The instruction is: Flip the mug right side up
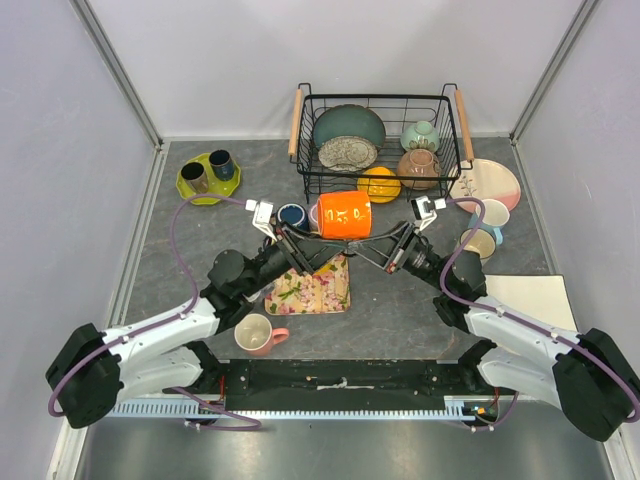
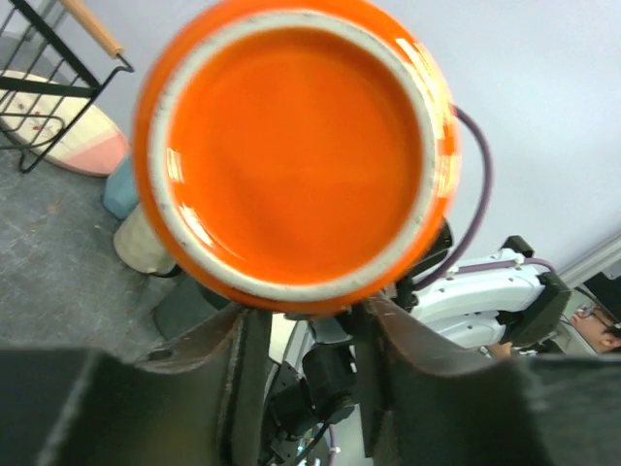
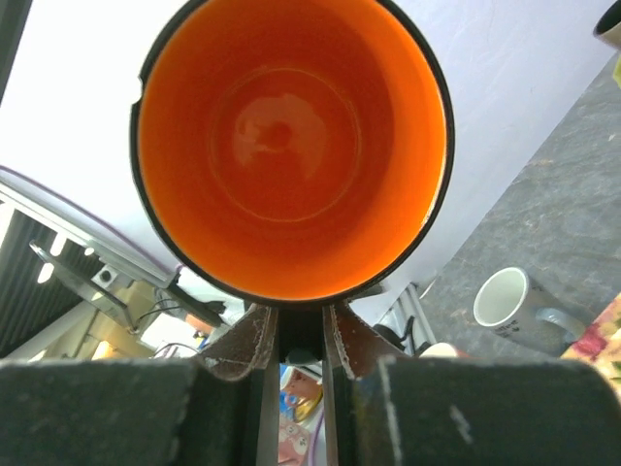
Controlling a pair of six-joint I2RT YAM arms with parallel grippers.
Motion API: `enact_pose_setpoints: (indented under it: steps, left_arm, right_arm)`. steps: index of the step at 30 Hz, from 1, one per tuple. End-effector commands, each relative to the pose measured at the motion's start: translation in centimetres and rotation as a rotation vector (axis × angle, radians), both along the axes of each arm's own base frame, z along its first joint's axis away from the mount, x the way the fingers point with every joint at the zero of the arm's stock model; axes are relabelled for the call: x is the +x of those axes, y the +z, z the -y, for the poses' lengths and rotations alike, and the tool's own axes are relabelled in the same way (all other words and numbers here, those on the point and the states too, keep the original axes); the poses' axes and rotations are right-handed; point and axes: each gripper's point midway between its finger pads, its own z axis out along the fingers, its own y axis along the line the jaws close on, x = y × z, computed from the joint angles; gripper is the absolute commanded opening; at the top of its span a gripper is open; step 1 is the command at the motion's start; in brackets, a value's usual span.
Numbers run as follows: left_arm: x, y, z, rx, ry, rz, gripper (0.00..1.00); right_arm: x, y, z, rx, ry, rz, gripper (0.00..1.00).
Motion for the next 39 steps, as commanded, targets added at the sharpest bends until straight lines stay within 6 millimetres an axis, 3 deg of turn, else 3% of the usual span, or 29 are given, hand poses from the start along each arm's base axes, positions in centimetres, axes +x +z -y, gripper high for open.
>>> enact_pose_setpoints:
  steps: [1, 3, 7, 8, 19, 24, 31, 39]
  left_arm:
    - [0.0, 5.2, -0.8, -0.147, 0.022, 0.105, 0.29]
    - [-0.1, 5.2, -1.0, -0.158, 0.021, 0.102, 0.12]
    - [-0.3, 5.3, -1.4, -0.171, 0.022, 0.099, 0.07]
    - [-0.4, 5.3, -1.5, -0.174, 0.021, 0.102, 0.02]
    - [0.5, 5.3, -4.3, -0.132, 0.129, 0.067, 0.02]
    - [0.3, 4.6, -3.8, -0.097, 0.102, 0.06, 0.02]
    - [-0.1, 3.5, -3.1, -0.072, 0.056, 0.048, 0.02]
    - [-0.5, 3.8, -3.4, -0.076, 0.055, 0.072, 0.02]
  right_arm:
    - [-3.2, 0.6, -0.7, 0.002, 0.113, 0.094, 0.0]
    - [-3.5, 0.3, -0.8, -0.008, 0.12, 0.092, 0.0]
    - [-3.7, -0.1, -0.7, -0.018, 0.126, 0.095, 0.0]
    - [-3.8, -0.3, -0.7, -0.023, 0.128, 0.097, 0.0]
    - [-4.0, -2.3, -0.7, -0.172, 0.106, 0.157, 0.0]
    - [-4.1, -1.1, -0.7, -0.147, 0.104, 0.17, 0.0]
    - [-4.2, 0.7, -0.5, -0.09, 0.104, 0.17, 0.28]
    - [-4.3, 1.5, -0.4, -0.066, 0.103, 0.187, 0.44]
